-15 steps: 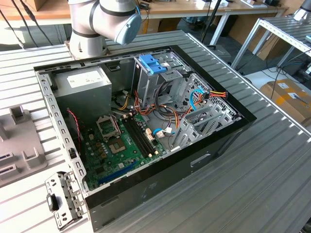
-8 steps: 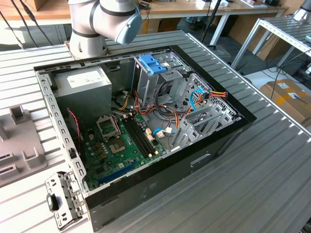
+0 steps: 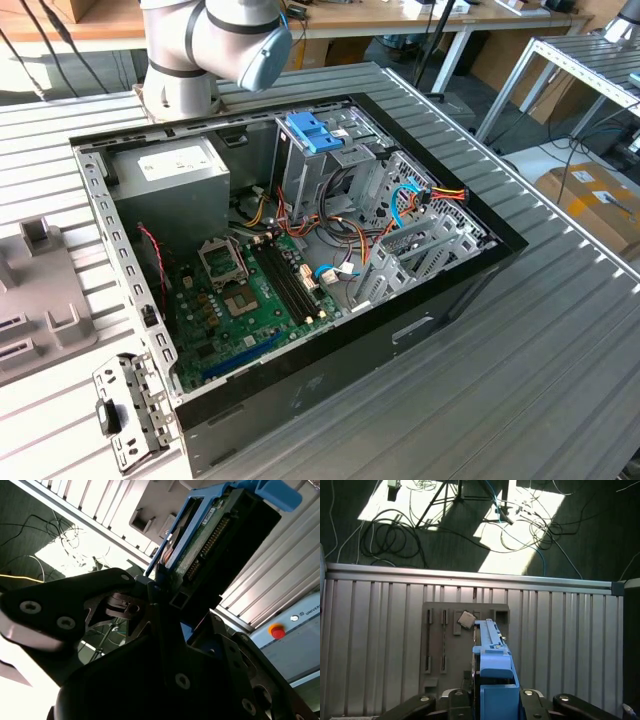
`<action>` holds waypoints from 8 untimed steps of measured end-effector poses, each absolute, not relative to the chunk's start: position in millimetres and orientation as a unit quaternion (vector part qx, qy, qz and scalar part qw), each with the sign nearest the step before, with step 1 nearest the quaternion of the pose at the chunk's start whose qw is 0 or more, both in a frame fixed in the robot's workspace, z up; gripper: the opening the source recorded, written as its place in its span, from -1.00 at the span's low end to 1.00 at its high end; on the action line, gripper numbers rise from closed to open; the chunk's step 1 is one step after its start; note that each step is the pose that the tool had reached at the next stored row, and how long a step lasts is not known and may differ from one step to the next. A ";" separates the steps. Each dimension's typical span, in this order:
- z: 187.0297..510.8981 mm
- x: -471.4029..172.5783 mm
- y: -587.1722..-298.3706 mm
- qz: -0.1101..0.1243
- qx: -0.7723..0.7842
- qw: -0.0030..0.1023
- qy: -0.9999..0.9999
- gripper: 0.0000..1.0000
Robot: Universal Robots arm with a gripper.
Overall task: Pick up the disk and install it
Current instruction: 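Pick up the disk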
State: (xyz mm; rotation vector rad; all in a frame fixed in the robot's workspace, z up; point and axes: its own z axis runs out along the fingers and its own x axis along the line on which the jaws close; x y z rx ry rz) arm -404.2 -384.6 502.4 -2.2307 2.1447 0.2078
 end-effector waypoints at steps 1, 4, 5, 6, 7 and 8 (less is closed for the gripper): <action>502.4 -404.2 -386.4 0.067 -0.719 0.020 0.691 -0.27; 502.4 -404.2 -389.4 0.067 -0.719 0.020 0.691 -0.27; 502.4 -404.2 -390.3 0.067 -0.719 0.020 0.691 -0.27; 502.4 -404.1 -391.8 0.067 -0.719 0.020 0.691 -0.27; 502.4 -404.2 -393.6 0.067 -0.719 0.020 0.691 -0.27; 502.4 -404.1 -395.3 0.067 -0.719 0.020 0.691 -0.27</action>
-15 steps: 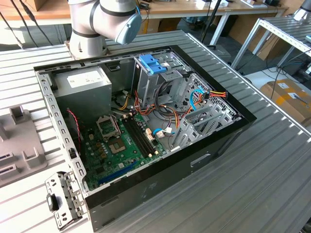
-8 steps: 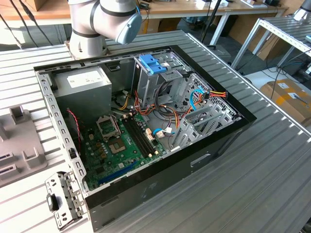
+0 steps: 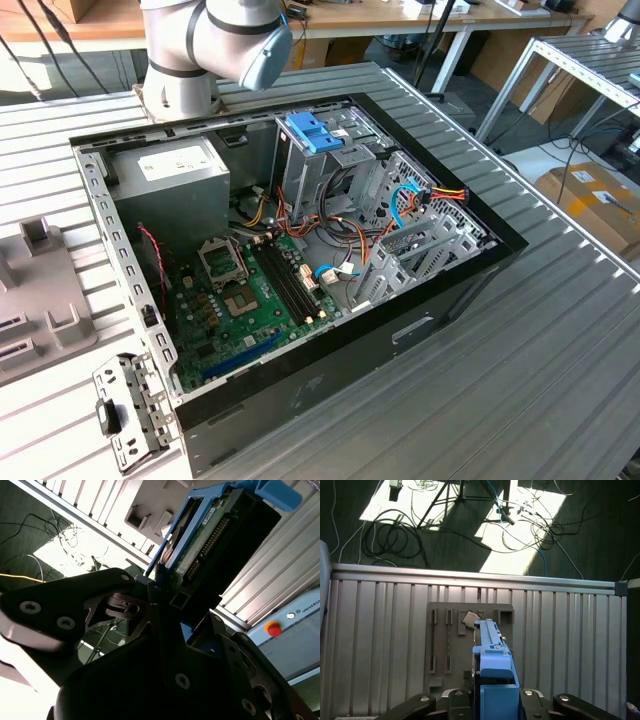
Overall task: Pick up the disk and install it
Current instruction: 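Pick up the disk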
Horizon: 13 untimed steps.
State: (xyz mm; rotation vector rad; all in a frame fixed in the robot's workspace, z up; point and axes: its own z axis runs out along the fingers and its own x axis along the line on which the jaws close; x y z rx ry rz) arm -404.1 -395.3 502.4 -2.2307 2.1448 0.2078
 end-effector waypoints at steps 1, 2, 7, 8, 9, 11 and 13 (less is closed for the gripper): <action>502.4 -404.1 -396.1 0.067 -0.719 0.020 0.691 -0.27; 502.4 -404.1 -397.0 0.067 -0.719 0.020 0.691 -0.27; 502.3 -403.9 -402.2 0.067 -0.719 0.020 0.691 -0.27; 502.4 -403.9 -402.9 0.067 -0.719 0.020 0.691 -0.27; 502.3 -403.9 -404.0 0.067 -0.719 0.020 0.691 -0.27; 502.3 -403.8 -405.8 0.067 -0.719 0.020 0.691 -0.27; 502.3 -403.8 -408.3 0.067 -0.719 0.020 0.691 -0.27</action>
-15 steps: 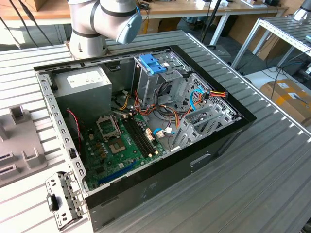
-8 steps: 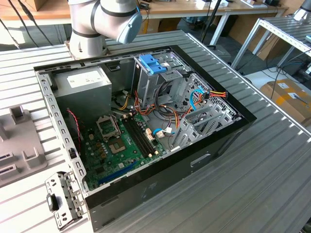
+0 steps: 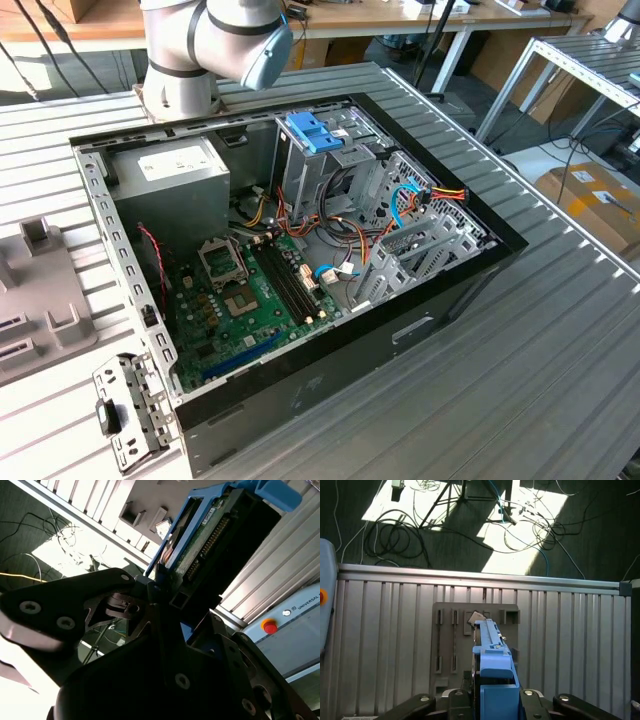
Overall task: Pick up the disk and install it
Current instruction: 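Pick up the disk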
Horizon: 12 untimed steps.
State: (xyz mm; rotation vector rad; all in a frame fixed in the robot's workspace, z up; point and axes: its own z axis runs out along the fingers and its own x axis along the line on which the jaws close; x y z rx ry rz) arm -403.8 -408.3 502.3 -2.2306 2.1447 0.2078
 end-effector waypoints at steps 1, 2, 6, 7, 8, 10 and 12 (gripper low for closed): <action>502.3 -403.7 -409.2 0.067 -0.719 0.020 0.691 -0.27; 502.3 -403.6 -409.9 0.067 -0.719 0.020 0.691 -0.27; 502.2 -403.3 -412.1 0.067 -0.719 0.020 0.691 -0.27; 502.2 -403.2 -412.5 0.067 -0.719 0.020 0.691 -0.27; 502.1 -403.2 -412.9 0.067 -0.719 0.020 0.691 -0.27; 502.0 -403.1 -414.2 0.067 -0.719 0.020 0.691 -0.27; 501.9 -403.1 -415.3 0.067 -0.719 0.020 0.691 -0.27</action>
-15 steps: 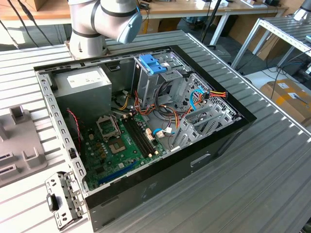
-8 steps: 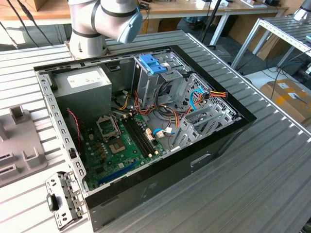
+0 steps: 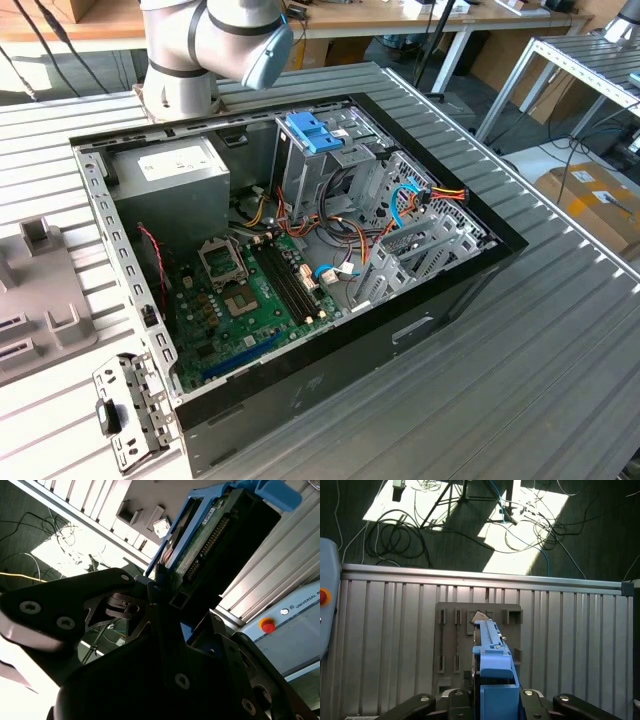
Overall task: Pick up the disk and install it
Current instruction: 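Pick up the disk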
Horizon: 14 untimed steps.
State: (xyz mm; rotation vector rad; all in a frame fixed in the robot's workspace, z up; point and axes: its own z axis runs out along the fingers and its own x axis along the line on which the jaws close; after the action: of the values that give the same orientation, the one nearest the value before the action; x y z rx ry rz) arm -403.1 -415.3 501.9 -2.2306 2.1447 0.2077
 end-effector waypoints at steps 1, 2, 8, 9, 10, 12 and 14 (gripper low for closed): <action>501.9 -403.1 -415.8 0.067 -0.719 0.020 0.691 -0.27; 501.9 -403.1 -416.4 0.067 -0.719 0.020 0.691 -0.27; 501.7 -403.0 -420.8 0.067 -0.719 0.020 0.691 -0.27; 501.7 -403.0 -421.7 0.067 -0.719 0.020 0.691 -0.27; 501.7 -403.0 -422.7 0.067 -0.719 0.020 0.691 -0.27; 501.7 -403.0 -425.0 0.067 -0.719 0.020 0.691 -0.27; 501.6 -403.0 -427.6 0.067 -0.719 0.020 0.691 -0.27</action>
State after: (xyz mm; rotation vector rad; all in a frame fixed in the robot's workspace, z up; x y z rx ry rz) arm -403.0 -427.6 501.6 -2.2307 2.1447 0.2078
